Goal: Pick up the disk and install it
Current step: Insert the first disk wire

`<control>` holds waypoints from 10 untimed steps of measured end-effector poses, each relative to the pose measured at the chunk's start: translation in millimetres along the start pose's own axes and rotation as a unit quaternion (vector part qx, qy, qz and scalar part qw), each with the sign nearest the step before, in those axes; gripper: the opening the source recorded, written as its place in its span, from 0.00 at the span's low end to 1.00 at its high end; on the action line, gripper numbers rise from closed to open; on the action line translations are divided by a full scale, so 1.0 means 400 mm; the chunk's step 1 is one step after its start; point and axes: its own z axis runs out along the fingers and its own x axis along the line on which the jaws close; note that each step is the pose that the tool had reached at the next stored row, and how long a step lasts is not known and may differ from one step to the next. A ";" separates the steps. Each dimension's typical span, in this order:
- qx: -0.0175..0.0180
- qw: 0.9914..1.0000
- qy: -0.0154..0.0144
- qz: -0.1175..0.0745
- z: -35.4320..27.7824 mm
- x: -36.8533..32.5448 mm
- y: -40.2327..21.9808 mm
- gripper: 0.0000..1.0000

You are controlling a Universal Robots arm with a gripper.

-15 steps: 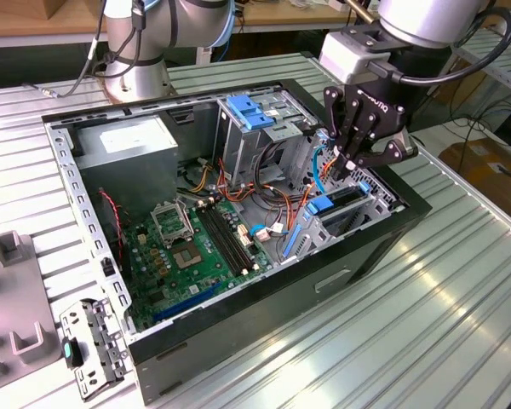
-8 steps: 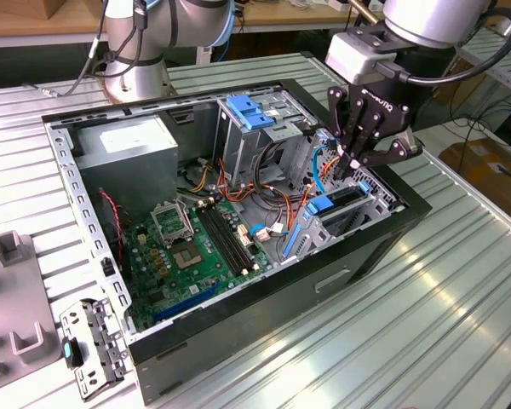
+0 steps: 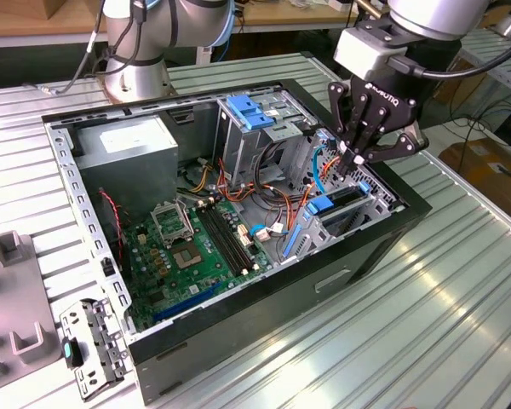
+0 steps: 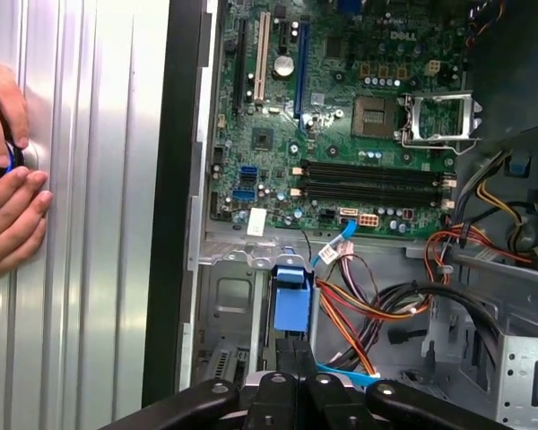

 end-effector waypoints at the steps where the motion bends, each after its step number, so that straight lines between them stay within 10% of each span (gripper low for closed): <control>1: 0.000 1.000 0.000 -0.001 -0.001 0.000 -0.001 0.11; 10: 0.000 1.000 0.000 -0.001 -0.001 0.000 -0.003 0.11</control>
